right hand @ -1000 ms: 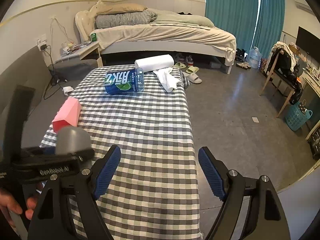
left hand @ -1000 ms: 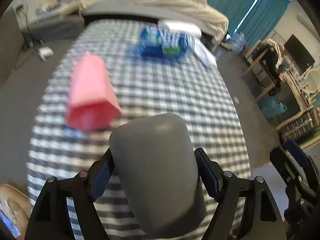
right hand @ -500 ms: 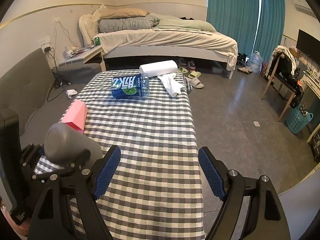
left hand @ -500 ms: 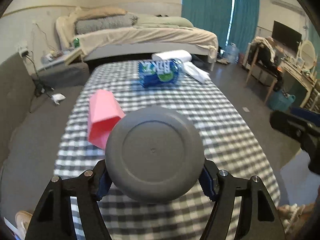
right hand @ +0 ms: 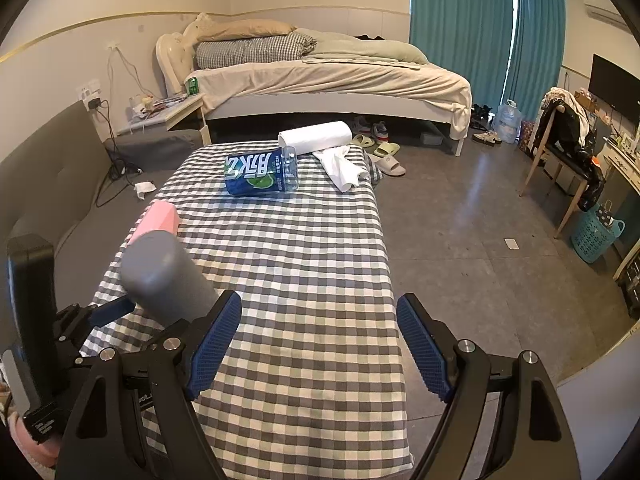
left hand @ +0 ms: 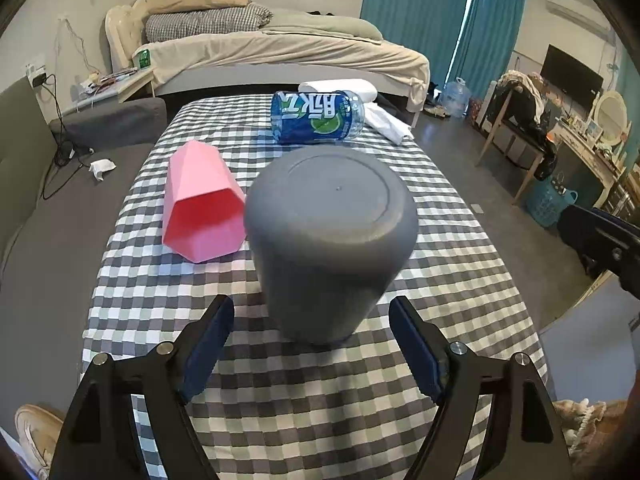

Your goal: Flip cup upside down

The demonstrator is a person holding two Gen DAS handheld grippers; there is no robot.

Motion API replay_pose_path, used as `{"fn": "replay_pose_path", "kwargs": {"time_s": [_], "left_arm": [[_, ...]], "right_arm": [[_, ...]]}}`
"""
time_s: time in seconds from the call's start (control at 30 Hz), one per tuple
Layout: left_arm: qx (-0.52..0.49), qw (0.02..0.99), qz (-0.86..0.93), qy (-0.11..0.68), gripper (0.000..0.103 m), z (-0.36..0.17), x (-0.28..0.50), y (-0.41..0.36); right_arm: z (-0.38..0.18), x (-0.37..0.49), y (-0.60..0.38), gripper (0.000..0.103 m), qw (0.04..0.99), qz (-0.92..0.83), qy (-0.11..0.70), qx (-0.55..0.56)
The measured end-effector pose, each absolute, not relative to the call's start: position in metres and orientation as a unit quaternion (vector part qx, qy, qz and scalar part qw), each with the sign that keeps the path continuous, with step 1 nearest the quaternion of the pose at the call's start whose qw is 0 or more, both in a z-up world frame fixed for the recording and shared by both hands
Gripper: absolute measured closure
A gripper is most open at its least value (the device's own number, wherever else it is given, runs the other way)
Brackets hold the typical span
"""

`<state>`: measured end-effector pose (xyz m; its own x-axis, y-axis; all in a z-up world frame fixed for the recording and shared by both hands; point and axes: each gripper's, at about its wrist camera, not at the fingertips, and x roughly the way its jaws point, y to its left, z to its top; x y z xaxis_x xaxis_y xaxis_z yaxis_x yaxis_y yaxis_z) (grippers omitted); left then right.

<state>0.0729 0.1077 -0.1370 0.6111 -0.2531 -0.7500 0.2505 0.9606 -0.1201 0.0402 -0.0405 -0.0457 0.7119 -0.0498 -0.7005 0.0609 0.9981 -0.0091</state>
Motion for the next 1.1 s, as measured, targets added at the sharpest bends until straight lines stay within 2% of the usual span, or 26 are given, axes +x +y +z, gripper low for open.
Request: {"fn": "replay_pose_path", "kwargs": {"time_s": [0.1, 0.13, 0.17, 0.7, 0.8, 0.9, 1.1], "left_arm": [[-0.014, 0.884, -0.154, 0.44, 0.023, -0.148, 0.079, 0.107], [-0.013, 0.878, -0.162, 0.451, 0.033, -0.153, 0.082, 0.104], [-0.009, 0.875, -0.164, 0.456, 0.038, -0.156, 0.083, 0.103], [0.016, 0.876, -0.166, 0.452, 0.037, -0.165, 0.11, 0.078], [0.017, 0.874, -0.174, 0.454, 0.033, -0.165, 0.11, 0.079], [0.02, 0.866, -0.19, 0.461, 0.022, -0.161, 0.105, 0.079], [0.065, 0.871, -0.192, 0.447, 0.021, -0.15, 0.072, 0.081]], "right_arm": [[-0.048, 0.04, -0.041, 0.023, 0.924, -0.034, 0.381, 0.004], [-0.049, 0.041, -0.042, 0.023, 0.923, -0.035, 0.384, 0.004], [-0.05, 0.042, -0.043, 0.023, 0.921, -0.037, 0.387, 0.005], [-0.065, 0.06, -0.059, 0.023, 0.911, -0.042, 0.41, 0.021], [-0.065, 0.061, -0.059, 0.023, 0.911, -0.043, 0.41, 0.022], [-0.064, 0.06, -0.057, 0.023, 0.913, -0.039, 0.406, 0.029], [-0.056, 0.051, -0.047, 0.023, 0.921, -0.028, 0.388, 0.027]]}}
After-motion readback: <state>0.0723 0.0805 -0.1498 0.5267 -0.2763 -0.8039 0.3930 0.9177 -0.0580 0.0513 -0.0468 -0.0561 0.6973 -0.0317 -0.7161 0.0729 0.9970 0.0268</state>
